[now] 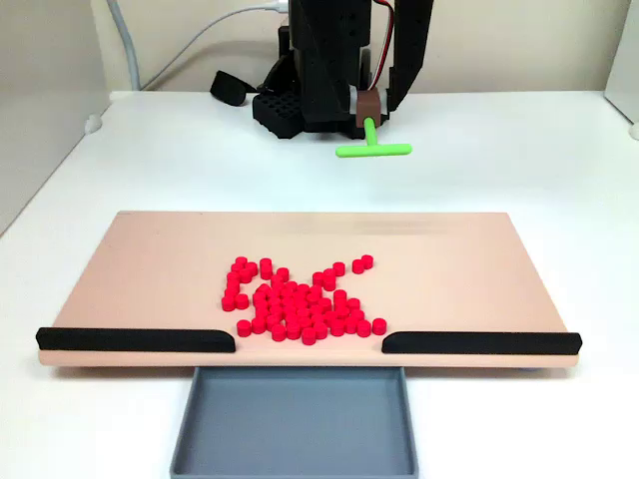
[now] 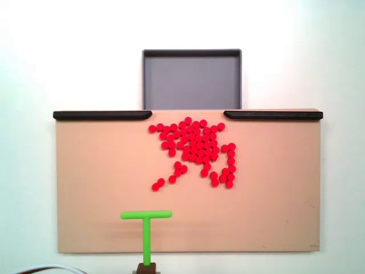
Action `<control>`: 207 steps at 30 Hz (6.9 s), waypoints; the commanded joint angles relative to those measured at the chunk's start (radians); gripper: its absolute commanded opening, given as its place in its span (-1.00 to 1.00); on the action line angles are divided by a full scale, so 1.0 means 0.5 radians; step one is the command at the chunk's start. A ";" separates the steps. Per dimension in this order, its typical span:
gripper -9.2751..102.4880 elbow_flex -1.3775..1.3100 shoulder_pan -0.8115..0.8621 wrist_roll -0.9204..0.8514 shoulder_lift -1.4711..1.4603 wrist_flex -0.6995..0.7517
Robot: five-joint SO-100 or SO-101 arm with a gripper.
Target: Gather the left side granules
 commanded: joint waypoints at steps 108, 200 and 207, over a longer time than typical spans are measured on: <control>-0.84 -0.021 0.058 1.080 0.138 -0.117; -0.84 -0.746 -0.374 3.424 -1.154 -0.506; -0.84 -0.715 -0.331 3.436 -1.166 -0.506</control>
